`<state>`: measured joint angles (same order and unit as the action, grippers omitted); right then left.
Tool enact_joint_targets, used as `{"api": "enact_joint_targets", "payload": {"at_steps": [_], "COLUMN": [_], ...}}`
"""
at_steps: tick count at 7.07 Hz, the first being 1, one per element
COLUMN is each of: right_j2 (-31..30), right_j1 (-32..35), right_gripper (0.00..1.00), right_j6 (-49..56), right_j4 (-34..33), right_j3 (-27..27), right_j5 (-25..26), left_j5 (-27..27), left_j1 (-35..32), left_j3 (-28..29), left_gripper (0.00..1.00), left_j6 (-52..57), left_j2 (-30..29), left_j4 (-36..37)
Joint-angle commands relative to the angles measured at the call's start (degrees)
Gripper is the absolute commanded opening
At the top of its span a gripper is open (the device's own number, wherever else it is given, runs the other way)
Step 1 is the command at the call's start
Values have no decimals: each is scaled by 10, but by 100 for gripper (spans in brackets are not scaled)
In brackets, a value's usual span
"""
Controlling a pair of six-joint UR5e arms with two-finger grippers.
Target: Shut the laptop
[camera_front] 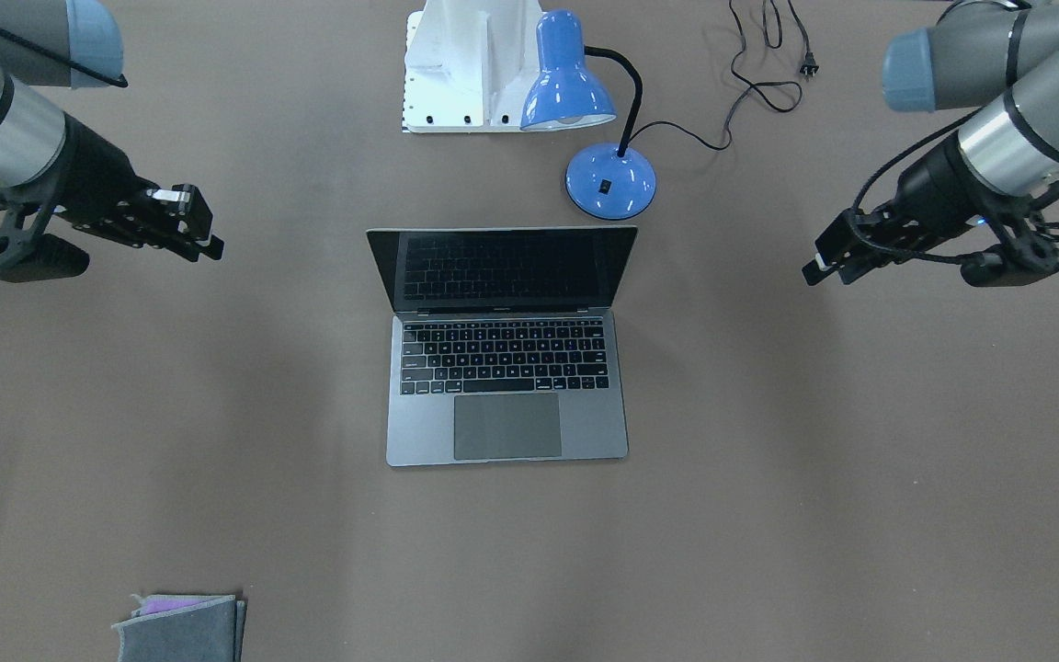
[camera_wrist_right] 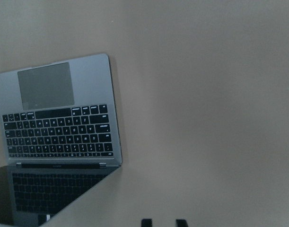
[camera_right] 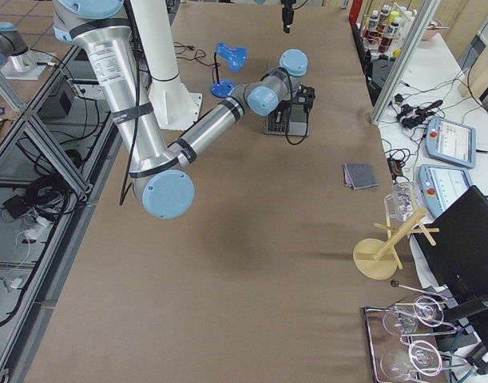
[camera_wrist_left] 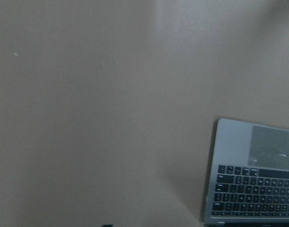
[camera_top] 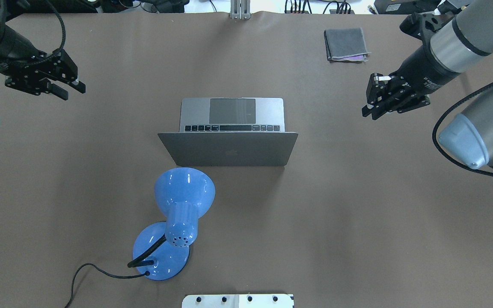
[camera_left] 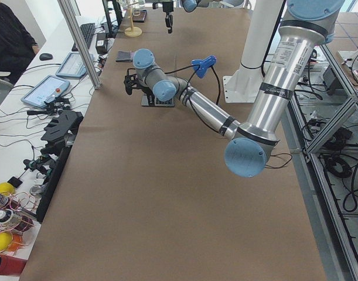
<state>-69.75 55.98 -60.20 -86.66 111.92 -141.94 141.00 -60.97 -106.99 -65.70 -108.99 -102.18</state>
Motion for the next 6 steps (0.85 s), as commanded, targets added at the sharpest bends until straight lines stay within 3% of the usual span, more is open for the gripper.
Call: {"api": "enact_joint_targets", "payload": {"at_steps": [1, 3, 6], "right_j2": [-12, -18, 1], "right_j1": [-37, -87, -154], "right_gripper": [0, 0, 0], "right_j6": [-17, -43, -84], "right_j4": [-1, 0, 1], "right_j3": [52, 76, 73], "right_j5": [-2, 3, 54], "left_j5": [-3, -15, -56], "left_j1": [57, 108, 151], "left_j3": [-40, -39, -29], "left_gripper": [0, 0, 0], "left_j6": [-91, -145, -165], "left_j2": [-17, -43, -45], "left_j4": [-1, 0, 0]}}
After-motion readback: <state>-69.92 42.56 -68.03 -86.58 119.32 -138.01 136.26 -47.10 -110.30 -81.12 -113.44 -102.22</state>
